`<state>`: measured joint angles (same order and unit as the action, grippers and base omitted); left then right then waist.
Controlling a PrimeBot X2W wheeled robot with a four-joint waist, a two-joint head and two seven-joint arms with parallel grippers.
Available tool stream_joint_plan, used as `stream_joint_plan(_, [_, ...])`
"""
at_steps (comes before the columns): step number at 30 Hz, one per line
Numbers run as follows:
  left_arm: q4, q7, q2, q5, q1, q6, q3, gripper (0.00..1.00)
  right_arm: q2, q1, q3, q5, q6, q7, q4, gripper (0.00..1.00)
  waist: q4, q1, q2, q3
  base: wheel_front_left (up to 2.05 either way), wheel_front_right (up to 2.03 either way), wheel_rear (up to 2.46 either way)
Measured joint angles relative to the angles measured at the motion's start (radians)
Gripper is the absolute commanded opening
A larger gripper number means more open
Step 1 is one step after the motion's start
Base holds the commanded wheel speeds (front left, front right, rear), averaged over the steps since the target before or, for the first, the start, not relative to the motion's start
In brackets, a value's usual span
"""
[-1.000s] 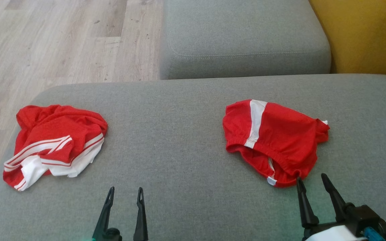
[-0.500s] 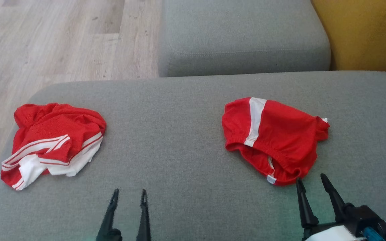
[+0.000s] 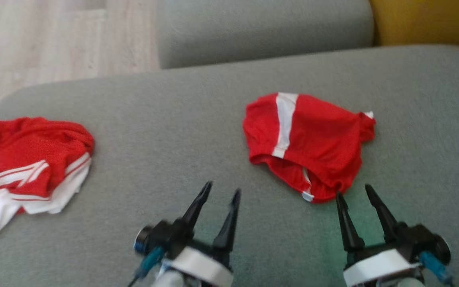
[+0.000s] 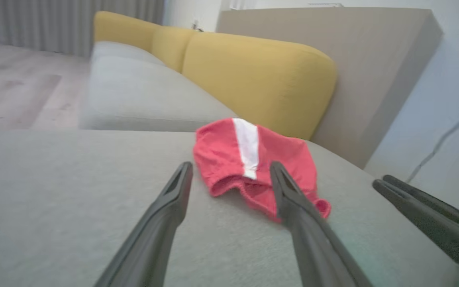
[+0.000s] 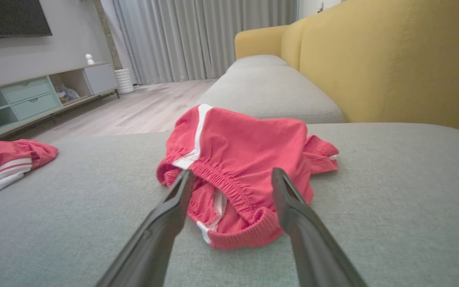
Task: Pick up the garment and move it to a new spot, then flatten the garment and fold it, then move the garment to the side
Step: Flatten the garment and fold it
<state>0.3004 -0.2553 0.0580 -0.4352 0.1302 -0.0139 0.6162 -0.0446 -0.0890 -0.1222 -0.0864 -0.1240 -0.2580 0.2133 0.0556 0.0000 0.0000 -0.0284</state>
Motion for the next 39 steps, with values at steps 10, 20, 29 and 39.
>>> stream_joint_plan(10, [0.193,0.0,-0.003,-0.306,0.263,-0.03,0.175,1.0,-0.001,0.085,-0.014,-0.002,0.0,0.0,-0.016,1.0,0.152,0.0003,0.0,-0.126,0.0,0.0,0.0])
stream_joint_plan(20, [0.32,0.0,-0.006,-0.582,0.377,-0.022,0.27,1.0,-0.001,0.119,-0.03,-0.021,0.0,0.0,-0.023,1.0,0.29,0.0001,0.0,-0.199,0.0,0.0,0.0])
stream_joint_plan(29, [0.396,-0.002,-0.015,-0.721,0.466,-0.016,0.233,1.0,0.0,0.125,-0.037,-0.03,0.0,0.0,-0.029,1.0,0.34,-0.0001,0.0,-0.234,0.0,0.0,0.0])
stream_joint_plan(39, [0.396,-0.001,-0.019,-0.669,0.474,-0.017,0.158,0.0,0.0,0.127,-0.035,-0.03,0.0,0.0,-0.031,1.0,0.325,0.0,0.0,-0.232,0.0,0.0,0.0])
